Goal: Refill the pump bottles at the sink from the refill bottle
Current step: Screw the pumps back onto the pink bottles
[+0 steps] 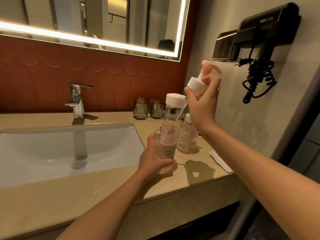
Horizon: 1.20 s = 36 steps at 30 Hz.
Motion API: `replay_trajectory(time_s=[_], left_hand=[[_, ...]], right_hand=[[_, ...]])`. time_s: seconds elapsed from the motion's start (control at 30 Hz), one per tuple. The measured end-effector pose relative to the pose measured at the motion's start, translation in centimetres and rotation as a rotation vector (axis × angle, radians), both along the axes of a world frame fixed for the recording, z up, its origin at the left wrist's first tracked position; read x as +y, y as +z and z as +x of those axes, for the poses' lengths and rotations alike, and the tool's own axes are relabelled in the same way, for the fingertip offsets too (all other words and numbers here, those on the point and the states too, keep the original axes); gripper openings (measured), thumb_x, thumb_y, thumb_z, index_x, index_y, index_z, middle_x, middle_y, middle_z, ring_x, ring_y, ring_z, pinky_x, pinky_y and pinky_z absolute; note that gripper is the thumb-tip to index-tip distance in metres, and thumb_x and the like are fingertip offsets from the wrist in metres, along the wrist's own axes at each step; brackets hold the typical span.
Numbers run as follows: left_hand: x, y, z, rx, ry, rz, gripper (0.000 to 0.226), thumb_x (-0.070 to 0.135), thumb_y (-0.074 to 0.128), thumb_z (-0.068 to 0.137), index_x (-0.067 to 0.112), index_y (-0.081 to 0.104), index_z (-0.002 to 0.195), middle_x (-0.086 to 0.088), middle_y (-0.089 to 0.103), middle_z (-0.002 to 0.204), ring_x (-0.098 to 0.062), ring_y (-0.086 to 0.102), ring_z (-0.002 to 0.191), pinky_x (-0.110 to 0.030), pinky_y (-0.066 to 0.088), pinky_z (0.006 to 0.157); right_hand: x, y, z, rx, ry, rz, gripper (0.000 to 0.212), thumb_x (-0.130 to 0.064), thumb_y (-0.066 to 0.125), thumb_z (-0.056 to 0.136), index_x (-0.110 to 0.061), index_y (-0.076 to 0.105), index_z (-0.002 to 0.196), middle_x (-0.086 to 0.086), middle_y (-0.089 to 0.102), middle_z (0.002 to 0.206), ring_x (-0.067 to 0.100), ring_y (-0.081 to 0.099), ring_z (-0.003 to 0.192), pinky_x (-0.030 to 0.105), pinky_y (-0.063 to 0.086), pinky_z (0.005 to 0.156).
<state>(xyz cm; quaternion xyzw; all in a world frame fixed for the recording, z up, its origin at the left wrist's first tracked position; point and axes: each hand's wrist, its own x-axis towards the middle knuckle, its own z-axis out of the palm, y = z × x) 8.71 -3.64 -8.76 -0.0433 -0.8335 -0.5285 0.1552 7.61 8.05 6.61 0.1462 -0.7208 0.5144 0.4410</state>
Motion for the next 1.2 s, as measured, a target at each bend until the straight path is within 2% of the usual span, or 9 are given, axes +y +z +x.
replay_trajectory(time_s=[0.2, 0.37, 0.5, 0.77, 0.9, 0.97, 1.07, 1.13, 1.2], left_hand=[[-0.1, -0.2, -0.2, 0.008, 0.011, -0.03, 0.1, 0.033, 0.082, 0.062, 0.036, 0.017, 0.137, 0.003, 0.057, 0.118, -0.018, 0.057, 0.099, -0.033, 0.05, 0.083], [-0.1, -0.3, -0.4, 0.009, 0.016, -0.027, 0.098, 0.033, 0.082, 0.062, 0.034, 0.018, 0.137, 0.003, 0.058, 0.118, -0.018, 0.057, 0.099, -0.029, 0.048, 0.08], [-0.1, -0.4, -0.5, 0.013, -0.01, -0.023, 0.097, 0.032, 0.081, 0.064, 0.034, 0.017, 0.137, 0.003, 0.054, 0.123, -0.018, 0.057, 0.102, -0.035, 0.052, 0.086], [-0.1, -0.8, -0.7, 0.023, -0.017, -0.03, 0.097, 0.03, 0.082, 0.066, 0.038, 0.014, 0.136, 0.003, 0.052, 0.125, -0.016, 0.055, 0.105, -0.03, 0.051, 0.085], [-0.2, -0.6, -0.7, 0.02, -0.026, -0.024, 0.098, 0.027, 0.081, 0.066, 0.035, 0.015, 0.138, 0.001, 0.051, 0.128, -0.019, 0.054, 0.108, -0.032, 0.05, 0.088], [-0.2, -0.6, -0.6, 0.016, -0.028, -0.024, 0.098, 0.026, 0.081, 0.066, 0.034, 0.015, 0.138, 0.001, 0.05, 0.129, -0.018, 0.052, 0.109, -0.032, 0.05, 0.089], [-0.2, -0.6, -0.7, 0.018, -0.026, -0.02, 0.098, 0.026, 0.081, 0.066, 0.034, 0.015, 0.138, 0.002, 0.049, 0.129, -0.016, 0.051, 0.107, -0.027, 0.048, 0.085], [-0.2, -0.6, -0.7, 0.021, -0.022, -0.014, 0.097, 0.028, 0.082, 0.066, 0.035, 0.016, 0.138, 0.002, 0.049, 0.13, -0.015, 0.052, 0.107, -0.025, 0.047, 0.083], [-0.1, -0.8, -0.7, 0.02, -0.02, -0.007, 0.096, 0.029, 0.082, 0.067, 0.035, 0.017, 0.138, 0.003, 0.049, 0.129, -0.017, 0.053, 0.109, -0.026, 0.048, 0.083]], right_hand=[[-0.8, 0.4, 0.1, 0.058, 0.086, -0.074, 0.041, -0.013, 0.061, 0.088, -0.022, 0.028, 0.11, 0.008, 0.041, 0.128, 0.015, 0.052, 0.106, 0.005, 0.049, 0.071], [-1.4, -2.8, -0.2, -0.105, 0.187, 0.071, 0.044, -0.016, 0.064, 0.087, -0.014, 0.033, 0.118, 0.008, 0.043, 0.125, 0.022, 0.056, 0.102, 0.019, 0.055, 0.068], [-1.5, -5.9, -0.4, -0.21, 0.202, 0.229, 0.043, -0.017, 0.064, 0.087, -0.014, 0.036, 0.119, 0.005, 0.048, 0.124, 0.018, 0.057, 0.1, 0.03, 0.055, 0.079], [-0.8, -7.8, 0.2, -0.269, 0.261, 0.385, 0.033, -0.024, 0.063, 0.087, -0.015, 0.043, 0.112, -0.002, 0.05, 0.116, 0.013, 0.053, 0.101, 0.017, 0.045, 0.076], [-0.6, -7.7, 0.1, -0.306, 0.255, 0.227, 0.032, -0.035, 0.062, 0.086, -0.015, 0.044, 0.103, 0.001, 0.054, 0.107, 0.018, 0.055, 0.1, 0.026, 0.047, 0.079], [-1.0, -6.9, -0.1, -0.388, 0.286, 0.147, 0.044, -0.038, 0.064, 0.083, -0.017, 0.041, 0.114, -0.001, 0.051, 0.112, 0.016, 0.053, 0.103, 0.025, 0.045, 0.079], [-1.8, -6.1, -1.0, -0.549, 0.361, 0.149, 0.061, -0.042, 0.064, 0.082, -0.02, 0.037, 0.132, 0.0, 0.05, 0.124, 0.017, 0.05, 0.112, 0.036, 0.045, 0.09], [-2.3, -6.0, -1.2, -0.633, 0.408, 0.186, 0.052, -0.044, 0.064, 0.082, -0.02, 0.048, 0.125, 0.001, 0.056, 0.122, 0.02, 0.054, 0.112, 0.043, 0.045, 0.096], [-2.8, -6.4, -1.3, -0.631, 0.419, 0.149, 0.035, -0.042, 0.066, 0.081, -0.021, 0.059, 0.108, -0.003, 0.063, 0.105, 0.02, 0.059, 0.103, 0.04, 0.048, 0.09]])
